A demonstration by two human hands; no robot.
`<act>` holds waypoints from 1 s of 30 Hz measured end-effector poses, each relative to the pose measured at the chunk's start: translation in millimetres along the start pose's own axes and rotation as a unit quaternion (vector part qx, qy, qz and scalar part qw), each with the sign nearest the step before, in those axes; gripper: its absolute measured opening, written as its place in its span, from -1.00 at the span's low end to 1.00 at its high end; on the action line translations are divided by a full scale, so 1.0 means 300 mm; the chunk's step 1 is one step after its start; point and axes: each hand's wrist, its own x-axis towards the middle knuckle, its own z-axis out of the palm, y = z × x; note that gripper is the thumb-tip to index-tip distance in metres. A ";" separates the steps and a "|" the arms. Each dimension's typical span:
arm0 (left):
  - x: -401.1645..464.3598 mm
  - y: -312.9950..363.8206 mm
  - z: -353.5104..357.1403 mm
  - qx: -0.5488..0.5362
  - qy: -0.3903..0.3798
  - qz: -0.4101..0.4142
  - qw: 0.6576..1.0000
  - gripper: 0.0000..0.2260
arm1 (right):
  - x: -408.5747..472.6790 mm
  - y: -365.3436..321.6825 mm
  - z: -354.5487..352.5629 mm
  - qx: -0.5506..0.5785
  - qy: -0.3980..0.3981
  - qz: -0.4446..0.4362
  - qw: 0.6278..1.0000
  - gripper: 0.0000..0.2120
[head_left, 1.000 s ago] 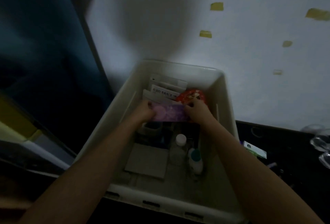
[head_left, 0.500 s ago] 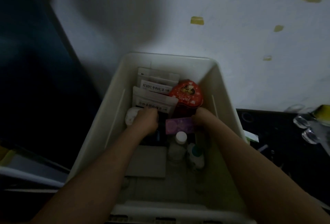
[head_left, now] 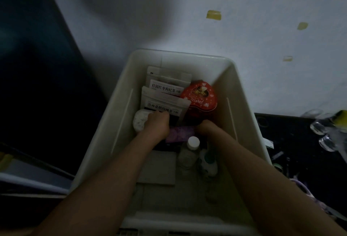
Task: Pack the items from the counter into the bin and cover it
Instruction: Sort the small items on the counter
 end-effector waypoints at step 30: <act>-0.032 0.013 -0.036 0.029 -0.027 0.000 0.999 -0.53 | 0.033 0.060 0.059 -0.079 0.057 -0.051 0.994 -0.66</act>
